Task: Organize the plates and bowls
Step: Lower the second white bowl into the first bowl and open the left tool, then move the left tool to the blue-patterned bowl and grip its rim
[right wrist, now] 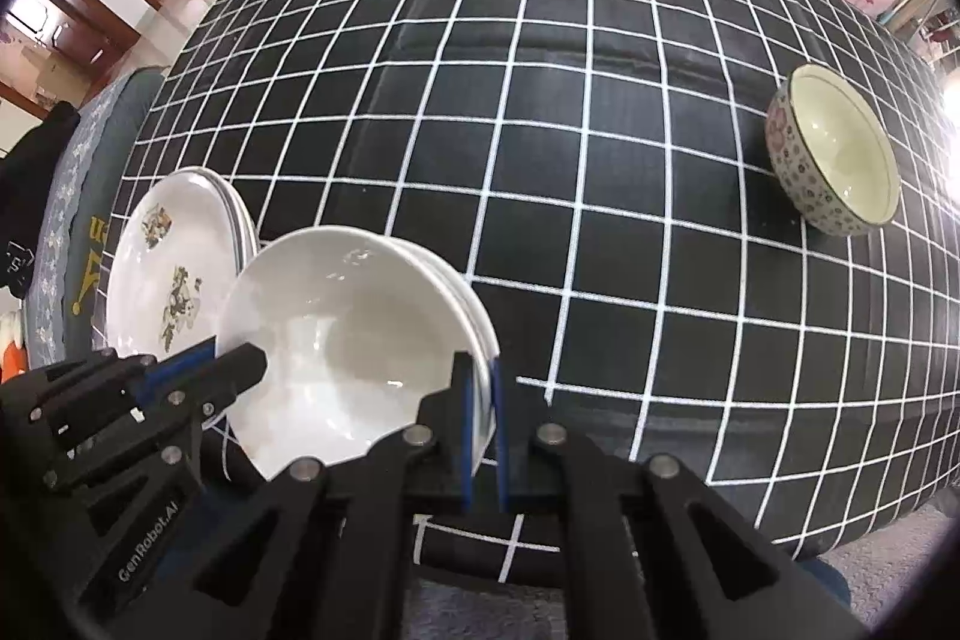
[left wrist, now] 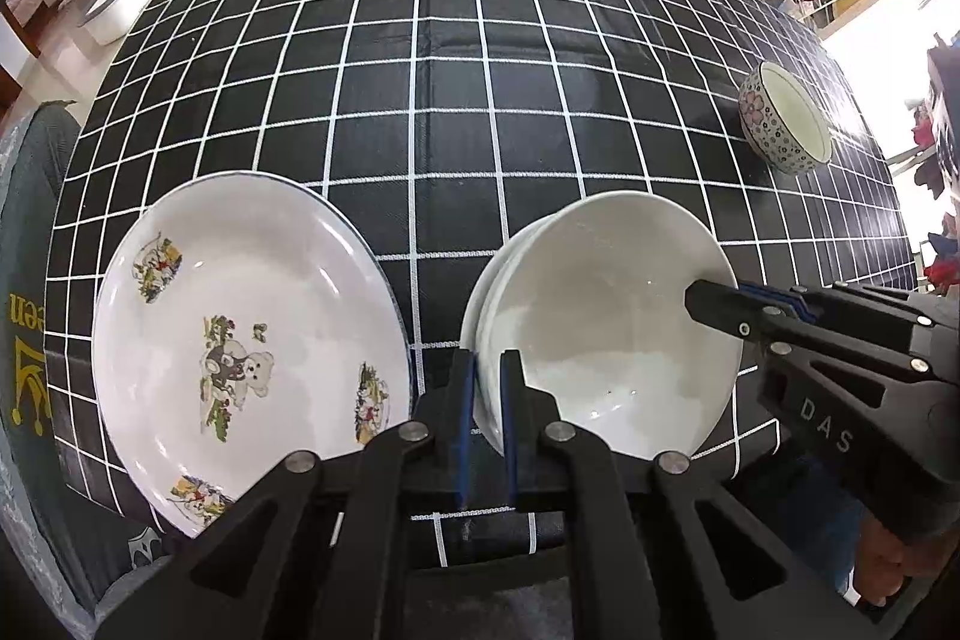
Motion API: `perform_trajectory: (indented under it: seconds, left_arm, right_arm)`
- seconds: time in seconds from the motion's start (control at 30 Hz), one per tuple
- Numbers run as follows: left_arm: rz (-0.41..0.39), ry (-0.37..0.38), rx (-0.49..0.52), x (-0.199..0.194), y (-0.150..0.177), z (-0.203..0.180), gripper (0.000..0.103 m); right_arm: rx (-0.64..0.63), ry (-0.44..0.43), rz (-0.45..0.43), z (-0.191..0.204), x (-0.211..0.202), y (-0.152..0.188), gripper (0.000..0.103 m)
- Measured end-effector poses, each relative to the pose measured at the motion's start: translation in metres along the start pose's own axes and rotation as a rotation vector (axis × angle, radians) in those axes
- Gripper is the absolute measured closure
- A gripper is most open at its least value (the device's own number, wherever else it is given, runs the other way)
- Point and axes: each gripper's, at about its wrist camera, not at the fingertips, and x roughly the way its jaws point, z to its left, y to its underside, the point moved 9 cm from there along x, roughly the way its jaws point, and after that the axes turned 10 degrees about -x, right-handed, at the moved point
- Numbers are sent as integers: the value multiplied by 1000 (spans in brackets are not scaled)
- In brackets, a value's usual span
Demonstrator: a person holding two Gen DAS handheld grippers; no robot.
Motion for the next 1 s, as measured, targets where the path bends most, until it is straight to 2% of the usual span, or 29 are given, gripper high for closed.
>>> perform_trajectory:
  seconds: [0.2, 0.3, 0.37, 0.43, 0.5, 0.57, 0.7, 0.83, 1.0]
  left_arm:
    - [-13, 10, 0, -7, -1, -1, 96]
    - [-32, 15, 3, -16, -3, -2, 91]
    - [-45, 26, 7, -25, -3, -4, 85]
    - [-64, 29, 10, -34, -5, -8, 76]
    - [-87, 33, 25, -46, -7, -16, 66]
    - [-118, 39, 45, -58, -11, -26, 62]
    - [-182, 65, 79, -87, -21, -49, 49]
    - [-230, 80, 109, -106, -33, -73, 47]
    - [-246, 91, 147, -114, -50, -107, 47]
  right_arm:
    - [-32, 42, -32, 2, -8, -6, 94]
    - [-44, 71, -60, 0, -17, -10, 87]
    - [-43, 75, -87, -2, -25, -12, 67]
    - [-43, 76, -115, -7, -37, -14, 53]
    - [-19, 89, -155, -18, -53, -17, 51]
    - [1, 90, -181, -29, -67, -20, 46]
    - [-10, 118, -224, -49, -96, -22, 40]
    - [-21, 166, -267, -74, -124, -22, 37]
    - [-13, 192, -274, -105, -143, -20, 37]
